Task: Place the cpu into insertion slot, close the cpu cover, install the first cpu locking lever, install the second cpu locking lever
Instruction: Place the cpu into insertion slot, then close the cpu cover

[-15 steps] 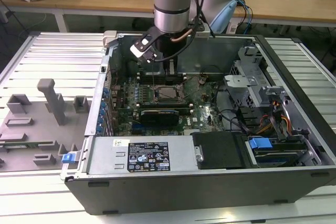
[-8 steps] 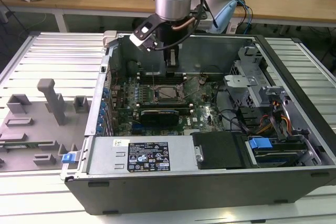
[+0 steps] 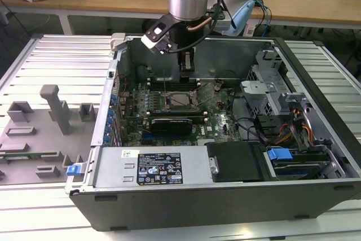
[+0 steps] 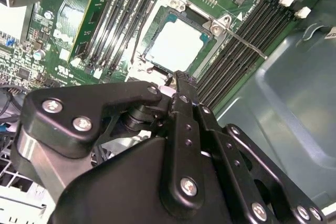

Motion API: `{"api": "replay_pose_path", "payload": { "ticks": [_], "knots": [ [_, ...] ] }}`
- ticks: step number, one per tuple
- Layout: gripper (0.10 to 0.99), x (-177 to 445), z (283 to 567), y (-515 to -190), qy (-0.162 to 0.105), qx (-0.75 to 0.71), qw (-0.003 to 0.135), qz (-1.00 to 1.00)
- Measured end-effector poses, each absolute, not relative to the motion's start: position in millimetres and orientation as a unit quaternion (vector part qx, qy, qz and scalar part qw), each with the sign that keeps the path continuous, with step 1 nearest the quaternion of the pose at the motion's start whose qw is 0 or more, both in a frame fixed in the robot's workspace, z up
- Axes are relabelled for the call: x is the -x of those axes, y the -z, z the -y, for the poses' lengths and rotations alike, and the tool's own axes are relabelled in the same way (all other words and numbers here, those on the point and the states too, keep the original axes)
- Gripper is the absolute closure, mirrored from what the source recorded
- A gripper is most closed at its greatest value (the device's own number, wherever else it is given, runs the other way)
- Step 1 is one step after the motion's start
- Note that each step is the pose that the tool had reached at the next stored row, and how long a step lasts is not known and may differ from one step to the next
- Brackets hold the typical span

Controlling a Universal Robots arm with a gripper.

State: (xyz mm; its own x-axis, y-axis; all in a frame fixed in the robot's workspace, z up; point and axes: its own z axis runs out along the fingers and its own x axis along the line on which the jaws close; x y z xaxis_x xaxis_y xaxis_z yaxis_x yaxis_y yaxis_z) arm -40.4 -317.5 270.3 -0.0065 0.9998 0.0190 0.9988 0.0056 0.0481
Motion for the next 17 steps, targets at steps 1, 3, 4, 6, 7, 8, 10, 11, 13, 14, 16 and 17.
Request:
{"api": "replay_pose_path", "payload": {
  "ticks": [1,3,4,6,7,8,10,11,13,14,16,17],
  "knots": [
    [0.980,40.4,317.5,-270.3,-0.024,-0.705,0.010,-0.709],
    [0.980,40.4,317.5,-270.3,-0.024,-0.705,0.010,-0.709],
    [0.980,40.3,317.5,-270.3,-0.024,-0.705,0.010,-0.709],
    [0.980,40.3,317.5,-270.3,-0.024,-0.705,0.010,-0.709],
    [0.980,40.2,317.5,-270.3,-0.024,-0.705,0.010,-0.709],
    [0.980,40.2,317.5,-270.3,-0.024,-0.705,0.010,-0.709],
    [0.980,40.2,317.5,-270.3,-0.024,-0.705,0.010,-0.709],
    [0.980,40.1,317.5,-270.3,-0.024,-0.705,0.010,-0.709],
    [0.980,40.1,317.5,-270.3,-0.024,-0.705,0.010,-0.709],
    [0.980,40.0,317.5,-270.3,-0.024,-0.705,0.010,-0.709],
    [0.980,39.0,317.5,-270.3,-0.024,-0.705,0.010,-0.709],
    [0.980,37.5,317.5,-270.3,-0.024,-0.705,0.010,-0.709]
  ]
}}
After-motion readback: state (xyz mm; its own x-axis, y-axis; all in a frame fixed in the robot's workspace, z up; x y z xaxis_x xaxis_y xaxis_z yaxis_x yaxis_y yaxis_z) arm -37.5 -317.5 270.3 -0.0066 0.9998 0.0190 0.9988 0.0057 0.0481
